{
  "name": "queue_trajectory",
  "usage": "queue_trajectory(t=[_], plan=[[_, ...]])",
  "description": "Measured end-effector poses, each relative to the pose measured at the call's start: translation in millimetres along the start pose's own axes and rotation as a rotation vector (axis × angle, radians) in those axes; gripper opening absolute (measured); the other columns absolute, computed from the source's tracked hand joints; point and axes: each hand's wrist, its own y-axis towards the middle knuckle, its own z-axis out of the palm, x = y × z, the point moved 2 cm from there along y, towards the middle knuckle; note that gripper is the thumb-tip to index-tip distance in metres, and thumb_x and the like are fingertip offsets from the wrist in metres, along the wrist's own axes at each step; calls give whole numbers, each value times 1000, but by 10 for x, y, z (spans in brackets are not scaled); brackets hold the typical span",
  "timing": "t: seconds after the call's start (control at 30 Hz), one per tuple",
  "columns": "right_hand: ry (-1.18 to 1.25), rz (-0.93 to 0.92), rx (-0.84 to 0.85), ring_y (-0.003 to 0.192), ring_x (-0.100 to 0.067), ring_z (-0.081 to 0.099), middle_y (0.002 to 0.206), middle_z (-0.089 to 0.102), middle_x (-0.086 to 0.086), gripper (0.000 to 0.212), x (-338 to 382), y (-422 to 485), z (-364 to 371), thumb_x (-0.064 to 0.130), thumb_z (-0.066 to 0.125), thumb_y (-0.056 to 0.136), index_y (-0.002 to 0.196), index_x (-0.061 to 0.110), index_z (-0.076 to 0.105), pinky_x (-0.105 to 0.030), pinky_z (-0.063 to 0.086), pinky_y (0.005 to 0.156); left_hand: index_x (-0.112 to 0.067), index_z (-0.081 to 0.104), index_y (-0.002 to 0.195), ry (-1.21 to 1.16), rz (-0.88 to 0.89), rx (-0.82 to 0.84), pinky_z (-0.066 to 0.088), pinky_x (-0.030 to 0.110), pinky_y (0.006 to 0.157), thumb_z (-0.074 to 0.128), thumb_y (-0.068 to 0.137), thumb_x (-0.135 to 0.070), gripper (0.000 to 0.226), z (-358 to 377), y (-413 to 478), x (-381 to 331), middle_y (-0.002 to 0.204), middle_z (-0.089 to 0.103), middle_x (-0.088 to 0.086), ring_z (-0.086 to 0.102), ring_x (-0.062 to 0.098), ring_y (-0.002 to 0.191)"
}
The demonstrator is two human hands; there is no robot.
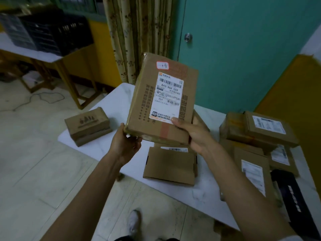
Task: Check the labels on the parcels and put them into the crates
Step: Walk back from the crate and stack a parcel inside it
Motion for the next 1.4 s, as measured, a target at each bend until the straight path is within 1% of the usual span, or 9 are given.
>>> queue_trajectory(t=[0.07, 0.23, 0.37, 0.5, 0.6, 0.8, 1.1, 1.23, 1.4], plan=[[2, 4, 26, 98, -16, 70, 108, 73, 2, 70, -143, 28, 142, 17, 80, 60, 124, 21, 53, -28, 58, 73, -24, 62, 87, -17, 58, -71, 44, 26, 62, 38, 98, -42, 32, -134, -66, -28, 83, 56, 4, 53, 16, 69], [-61, -37, 115, 97, -14, 70, 105, 74, 5, 70, -289, 106, 588, 21, 82, 57, 121, 23, 53, -25, 57, 72, -26, 50, 131, 141, 297, -255, 52, 36, 82, 39, 100, -36, 34, -513, -255, -294, 107, 66, 3, 62, 19, 93], [-81, -80, 203, 101, -18, 69, 112, 72, 2, 71, -309, 189, 1010, 20, 84, 61, 125, 21, 52, -27, 57, 75, -34, 65, 105, 268, 474, -366, 54, 33, 79, 40, 99, -34, 26, -767, -521, -591, 97, 71, -4, 64, 18, 96], [-118, -105, 311, 106, -17, 67, 115, 70, 4, 64, -479, 254, 1616, 20, 80, 67, 124, 25, 51, -27, 56, 79, -37, 57, 123, 243, 508, -161, 56, 38, 82, 24, 82, -80, 67, -1212, -848, -930, 116, 69, -5, 64, 17, 110], [-112, -73, 407, 111, -17, 65, 120, 68, 5, 67, -719, 300, 2217, 18, 76, 71, 131, 22, 47, -28, 55, 83, -40, 45, 134, 251, 557, -81, 57, 44, 82, 43, 57, -93, 94, -1715, -1121, -1258, 128, 61, -2, 62, 22, 114], [-152, -64, 501, 112, -20, 64, 120, 68, 4, 69, -1241, 484, 3724, 24, 79, 69, 131, 24, 49, -32, 55, 85, -55, 19, 141, 406, 585, -78, 55, 46, 86, 78, 42, -74, 117, -3107, -1410, -1945, 137, 50, -14, 56, 18, 120], [-247, 27, 694, 125, -19, 55, 142, 52, 4, 96, -1986, 793, 5759, 49, 75, 73, 151, 30, 23, -49, 47, 100, -21, 36, 140, 89, 710, -253, 50, 41, 97, 72, 62, -45, 89, -4834, -1614, -2775, 126, 61, 1, 59, 25, 117], [-347, 107, 833, 121, -17, 57, 137, 56, 4, 100, -2263, 934, 6170, 76, 67, 64, 146, 28, 34, -28, 52, 85, -17, 30, 143, 81, 694, -245, 50, 36, 93, 81, 52, -60, 113, -5259, -1539, -3057, 132, 56, 7, 55, 27, 121], [-322, 171, 846, 121, -23, 57, 136, 57, -3, 78, -2618, 1414, 6585, 48, 67, 72, 141, 24, 41, -39, 51, 90, -19, 25, 146, 74, 613, -189, 50, 33, 94, 84, 52, -51, 115, -5761, -1256, -3345, 138, 52, 10, 54, 28, 123]])
